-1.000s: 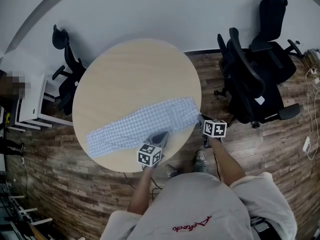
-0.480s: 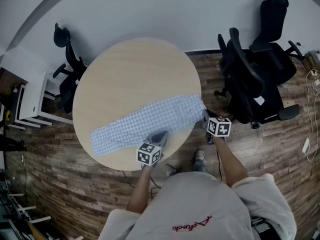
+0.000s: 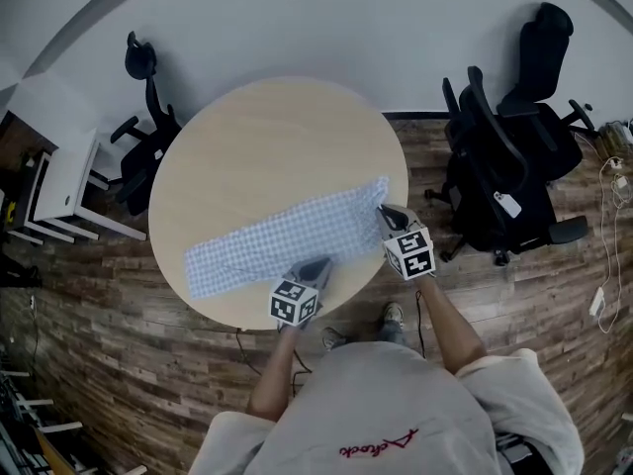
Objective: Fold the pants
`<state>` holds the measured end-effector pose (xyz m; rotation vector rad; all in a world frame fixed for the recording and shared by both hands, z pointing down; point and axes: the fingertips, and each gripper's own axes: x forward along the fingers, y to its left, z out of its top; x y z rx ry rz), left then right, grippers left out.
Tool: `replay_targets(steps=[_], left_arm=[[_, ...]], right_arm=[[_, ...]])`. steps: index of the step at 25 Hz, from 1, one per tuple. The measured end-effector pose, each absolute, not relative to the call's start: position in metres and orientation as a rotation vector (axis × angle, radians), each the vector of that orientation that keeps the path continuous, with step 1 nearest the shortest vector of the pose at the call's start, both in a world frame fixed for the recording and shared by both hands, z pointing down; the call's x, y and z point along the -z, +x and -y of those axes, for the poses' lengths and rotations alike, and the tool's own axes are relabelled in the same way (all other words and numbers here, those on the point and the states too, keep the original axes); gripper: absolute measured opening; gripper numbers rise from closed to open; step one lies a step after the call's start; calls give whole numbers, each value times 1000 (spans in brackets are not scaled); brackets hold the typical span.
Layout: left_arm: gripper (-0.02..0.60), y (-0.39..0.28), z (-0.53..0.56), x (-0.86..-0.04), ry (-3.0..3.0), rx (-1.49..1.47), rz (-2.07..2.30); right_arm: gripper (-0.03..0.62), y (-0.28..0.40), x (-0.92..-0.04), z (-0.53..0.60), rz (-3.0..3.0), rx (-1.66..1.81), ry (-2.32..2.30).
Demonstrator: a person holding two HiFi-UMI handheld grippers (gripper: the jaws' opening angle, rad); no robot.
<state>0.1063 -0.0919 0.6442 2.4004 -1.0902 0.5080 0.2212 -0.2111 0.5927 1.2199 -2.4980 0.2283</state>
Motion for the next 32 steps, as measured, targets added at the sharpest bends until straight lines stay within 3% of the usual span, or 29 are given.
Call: replay_targets(steps=[14, 22, 32], left_arm=[[32, -6, 22, -656, 2214, -443, 1336], [32, -54, -7, -661, 2128, -411, 1424], [32, -69, -7, -661, 2131, -404, 1424]], right_arm=[[41, 44, -648, 138, 2376, 265, 642], [43, 5, -727, 105, 2259, 126, 501], [51, -6, -751, 92, 2220, -60, 450]])
